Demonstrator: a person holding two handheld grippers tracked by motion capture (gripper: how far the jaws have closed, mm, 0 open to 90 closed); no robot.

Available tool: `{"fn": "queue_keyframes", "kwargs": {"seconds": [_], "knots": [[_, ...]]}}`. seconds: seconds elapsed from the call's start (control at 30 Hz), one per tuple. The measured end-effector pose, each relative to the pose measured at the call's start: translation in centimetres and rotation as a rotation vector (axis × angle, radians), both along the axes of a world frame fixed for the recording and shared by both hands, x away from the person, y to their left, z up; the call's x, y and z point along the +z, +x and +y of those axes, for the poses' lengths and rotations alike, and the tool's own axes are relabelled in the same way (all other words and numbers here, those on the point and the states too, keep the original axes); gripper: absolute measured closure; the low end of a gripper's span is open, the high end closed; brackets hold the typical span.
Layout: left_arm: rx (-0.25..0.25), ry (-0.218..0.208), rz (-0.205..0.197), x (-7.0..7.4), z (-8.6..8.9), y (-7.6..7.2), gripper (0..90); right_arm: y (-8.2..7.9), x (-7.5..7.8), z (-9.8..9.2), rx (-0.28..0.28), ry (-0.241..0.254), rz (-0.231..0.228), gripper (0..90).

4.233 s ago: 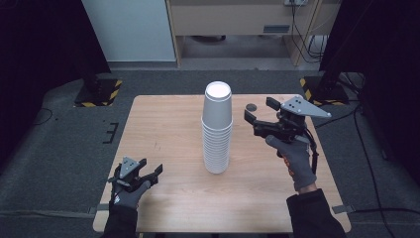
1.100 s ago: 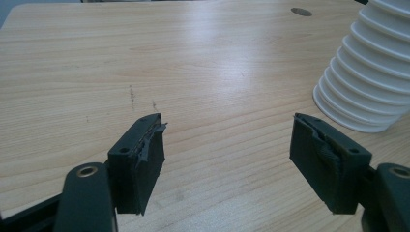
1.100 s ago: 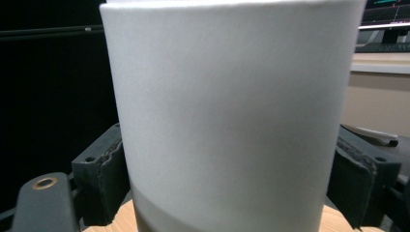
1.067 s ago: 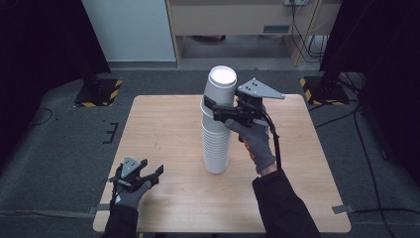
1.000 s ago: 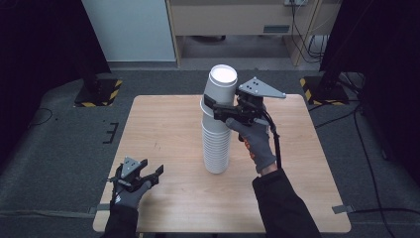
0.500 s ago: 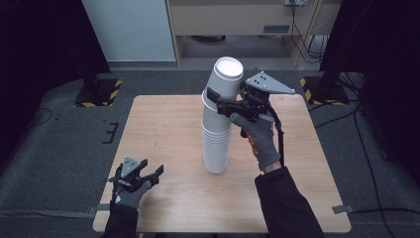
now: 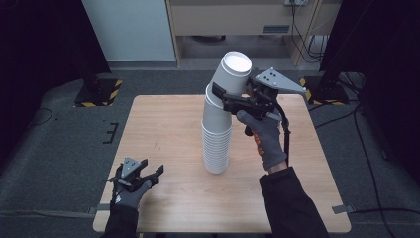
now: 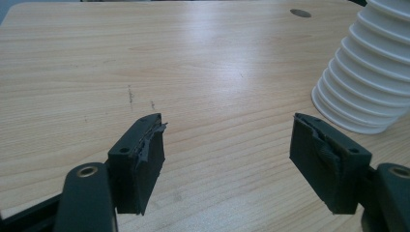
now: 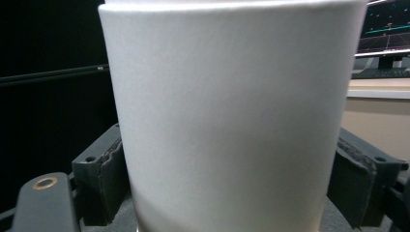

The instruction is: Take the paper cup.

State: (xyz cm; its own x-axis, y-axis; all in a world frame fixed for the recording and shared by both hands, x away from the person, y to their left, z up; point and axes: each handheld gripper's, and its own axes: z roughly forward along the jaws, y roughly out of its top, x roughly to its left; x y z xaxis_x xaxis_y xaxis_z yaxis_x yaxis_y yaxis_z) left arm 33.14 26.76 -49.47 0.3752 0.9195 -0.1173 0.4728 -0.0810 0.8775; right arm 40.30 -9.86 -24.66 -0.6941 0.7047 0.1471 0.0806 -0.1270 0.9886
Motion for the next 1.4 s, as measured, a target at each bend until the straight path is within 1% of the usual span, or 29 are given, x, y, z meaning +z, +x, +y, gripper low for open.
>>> {"fn": "queue_keyframes", "kwargs": {"seconds": [0.2,0.33,0.47,0.63,0.97,1.03,1.23,1.4], "knots": [[0.001,-0.003,-0.001,0.0,0.0,0.0,27.0,-0.4,0.3,-0.9,-0.011,0.011,-0.005,15.5],[0.002,-0.008,-0.006,0.1,0.0,0.0,27.0,-0.8,0.3,-1.9,-0.022,0.019,-0.006,15.5],[0.008,-0.008,-0.009,0.1,0.0,0.0,26.8,-1.1,0.2,-2.9,-0.035,0.025,-0.006,15.5],[0.003,-0.008,-0.011,0.1,0.0,0.0,26.5,-1.5,-0.2,-4.1,-0.052,0.029,0.003,15.5],[-0.006,-0.006,-0.022,0.2,-0.2,0.0,25.9,-2.6,-1.6,-6.6,-0.087,0.035,0.024,15.5],[-0.008,-0.012,-0.024,0.2,-0.3,0.0,25.8,-2.8,-1.8,-7.1,-0.091,0.042,0.031,15.5],[-0.011,-0.005,-0.035,0.3,-0.4,-0.1,25.6,-3.2,-2.8,-8.3,-0.102,0.053,0.049,15.5],[-0.016,0.002,-0.044,0.4,-0.5,-0.1,26.2,-3.5,-4.0,-9.1,-0.111,0.055,0.071,15.5]]}}
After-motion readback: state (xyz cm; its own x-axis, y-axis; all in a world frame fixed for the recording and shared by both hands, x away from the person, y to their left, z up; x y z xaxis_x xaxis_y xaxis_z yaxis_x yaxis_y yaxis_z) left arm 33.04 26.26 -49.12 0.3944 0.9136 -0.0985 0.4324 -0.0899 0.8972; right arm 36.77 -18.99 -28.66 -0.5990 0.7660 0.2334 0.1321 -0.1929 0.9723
